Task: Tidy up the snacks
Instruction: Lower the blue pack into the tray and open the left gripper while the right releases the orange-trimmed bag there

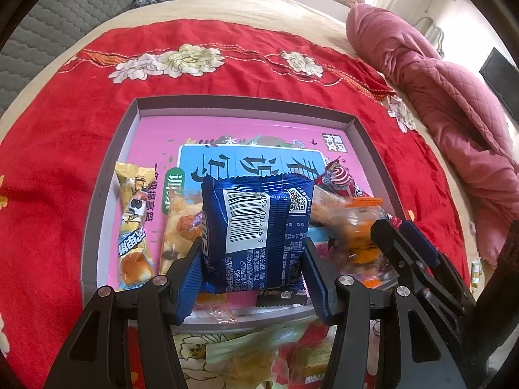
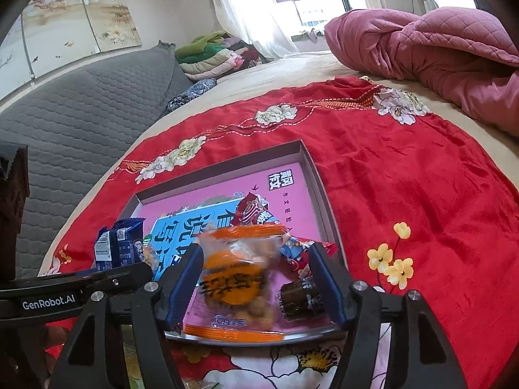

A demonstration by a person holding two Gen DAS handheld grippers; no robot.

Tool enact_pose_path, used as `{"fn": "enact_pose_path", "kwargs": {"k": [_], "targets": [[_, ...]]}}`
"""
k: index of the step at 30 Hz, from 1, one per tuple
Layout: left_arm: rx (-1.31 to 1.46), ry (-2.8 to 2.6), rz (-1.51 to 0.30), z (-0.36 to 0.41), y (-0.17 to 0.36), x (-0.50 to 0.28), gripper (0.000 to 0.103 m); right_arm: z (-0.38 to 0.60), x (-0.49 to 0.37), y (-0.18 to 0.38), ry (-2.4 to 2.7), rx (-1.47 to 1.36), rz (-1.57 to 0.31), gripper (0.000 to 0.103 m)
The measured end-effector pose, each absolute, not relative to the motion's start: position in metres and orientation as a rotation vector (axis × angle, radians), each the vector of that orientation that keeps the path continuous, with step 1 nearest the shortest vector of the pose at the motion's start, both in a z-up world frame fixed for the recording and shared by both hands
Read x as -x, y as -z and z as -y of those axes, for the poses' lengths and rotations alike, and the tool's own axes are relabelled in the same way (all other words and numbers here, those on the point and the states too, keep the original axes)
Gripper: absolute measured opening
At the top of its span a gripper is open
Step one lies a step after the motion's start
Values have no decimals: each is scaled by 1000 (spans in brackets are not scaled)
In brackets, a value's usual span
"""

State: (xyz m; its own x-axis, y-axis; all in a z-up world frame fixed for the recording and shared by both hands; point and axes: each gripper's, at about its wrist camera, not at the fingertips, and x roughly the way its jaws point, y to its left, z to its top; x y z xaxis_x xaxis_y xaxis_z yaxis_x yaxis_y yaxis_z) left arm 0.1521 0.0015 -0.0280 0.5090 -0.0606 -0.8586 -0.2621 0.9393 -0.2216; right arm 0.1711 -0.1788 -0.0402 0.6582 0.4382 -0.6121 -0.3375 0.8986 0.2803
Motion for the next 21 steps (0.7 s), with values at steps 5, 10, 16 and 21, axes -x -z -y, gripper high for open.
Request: {"fn": "enact_pose_path", "kwargs": {"k": [5,10,16,21], "targets": [[343,-127,-1041,-2,28,-152,59,184,-171,37,-442,-175,-722,69],[333,-141,-1045,-3,26,-150,59,186,-170,35,-445,-180,-717,69],[326,-145,-1035,-4,21,-147,61,186,-167,32,-453,-172,-708,69],[316,-146,-1021,-4,13,-145,61,190,-164,28,-452,-177,-697,69]]}}
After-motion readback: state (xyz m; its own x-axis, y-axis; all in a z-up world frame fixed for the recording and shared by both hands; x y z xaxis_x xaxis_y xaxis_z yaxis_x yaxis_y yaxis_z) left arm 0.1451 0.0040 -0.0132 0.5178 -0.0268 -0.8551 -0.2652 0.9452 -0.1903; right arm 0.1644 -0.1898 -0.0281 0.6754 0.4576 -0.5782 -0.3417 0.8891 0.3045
